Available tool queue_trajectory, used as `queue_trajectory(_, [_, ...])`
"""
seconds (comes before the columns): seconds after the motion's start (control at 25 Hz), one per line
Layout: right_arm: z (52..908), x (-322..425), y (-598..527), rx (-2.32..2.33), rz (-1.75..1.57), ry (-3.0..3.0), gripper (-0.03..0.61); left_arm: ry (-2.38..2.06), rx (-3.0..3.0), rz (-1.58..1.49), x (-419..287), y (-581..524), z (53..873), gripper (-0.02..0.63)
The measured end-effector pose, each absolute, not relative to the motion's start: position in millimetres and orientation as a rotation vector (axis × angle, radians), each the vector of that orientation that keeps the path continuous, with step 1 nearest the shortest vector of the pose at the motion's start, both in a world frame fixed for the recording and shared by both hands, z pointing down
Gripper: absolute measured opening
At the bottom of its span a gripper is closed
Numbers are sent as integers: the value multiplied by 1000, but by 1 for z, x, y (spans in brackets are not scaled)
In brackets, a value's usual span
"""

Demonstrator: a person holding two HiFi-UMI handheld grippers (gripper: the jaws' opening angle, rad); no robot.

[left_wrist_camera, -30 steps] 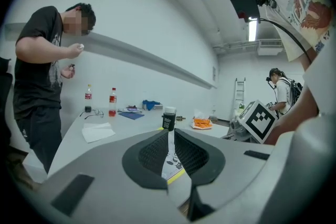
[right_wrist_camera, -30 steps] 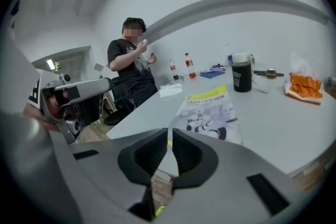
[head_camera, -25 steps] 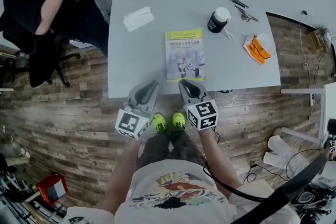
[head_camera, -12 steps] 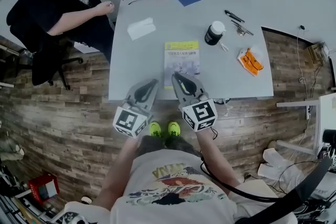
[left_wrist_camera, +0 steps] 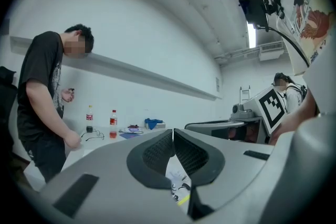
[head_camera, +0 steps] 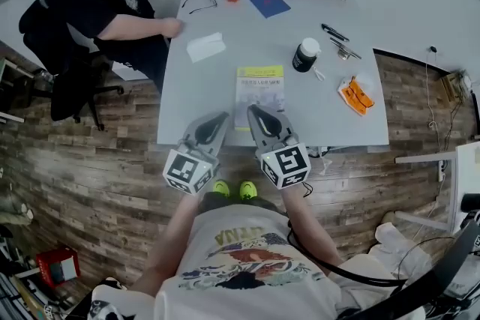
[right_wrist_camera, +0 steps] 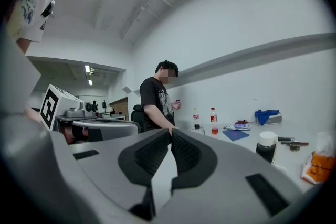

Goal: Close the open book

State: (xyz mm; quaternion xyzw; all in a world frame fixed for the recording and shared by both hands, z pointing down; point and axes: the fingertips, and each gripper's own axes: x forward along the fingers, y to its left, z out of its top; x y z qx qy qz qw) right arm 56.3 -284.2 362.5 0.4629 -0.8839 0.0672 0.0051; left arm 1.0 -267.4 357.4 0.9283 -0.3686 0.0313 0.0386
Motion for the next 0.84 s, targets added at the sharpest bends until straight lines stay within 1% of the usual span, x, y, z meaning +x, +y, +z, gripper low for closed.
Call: queue_trajectory(0.84, [348,59,-282,1422,187,-2800,31,-1137,2870,90,15,-270,345,14])
